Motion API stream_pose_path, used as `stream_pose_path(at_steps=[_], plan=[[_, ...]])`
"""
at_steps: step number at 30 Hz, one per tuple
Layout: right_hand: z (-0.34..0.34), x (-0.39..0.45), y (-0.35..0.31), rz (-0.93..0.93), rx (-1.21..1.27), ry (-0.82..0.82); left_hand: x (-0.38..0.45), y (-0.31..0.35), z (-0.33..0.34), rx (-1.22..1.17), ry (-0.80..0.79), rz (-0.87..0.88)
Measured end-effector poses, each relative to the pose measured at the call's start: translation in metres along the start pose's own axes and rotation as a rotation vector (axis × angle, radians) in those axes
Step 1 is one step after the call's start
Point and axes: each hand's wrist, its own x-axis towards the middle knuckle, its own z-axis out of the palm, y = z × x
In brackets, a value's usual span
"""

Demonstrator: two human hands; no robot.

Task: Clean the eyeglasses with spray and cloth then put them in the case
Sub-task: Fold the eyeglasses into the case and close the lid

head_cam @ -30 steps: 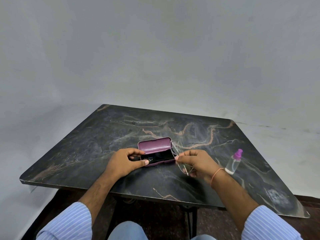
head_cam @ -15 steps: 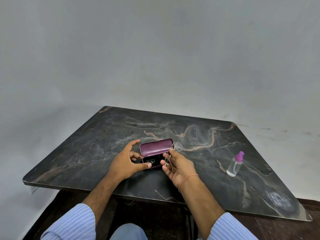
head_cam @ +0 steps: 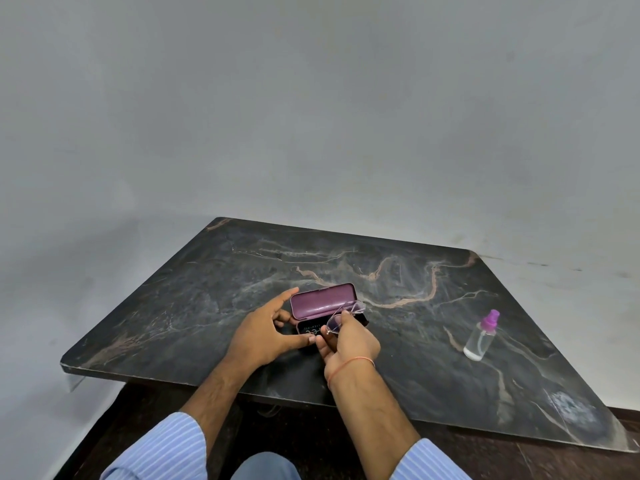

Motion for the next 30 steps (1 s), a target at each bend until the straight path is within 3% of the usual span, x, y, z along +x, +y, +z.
stream_pose_path(at_steps=[9, 30], plan=[[0.013, -0.011, 0.009, -0.031, 0.106, -0.009, 0.003, -0.004, 0.002, 0.026, -0.013, 0.010], [0.015, -0.008, 0.004, -0.051, -0.339, -0.140, 0.008, -0.011, 0.002, 0.113, -0.015, 0.056]])
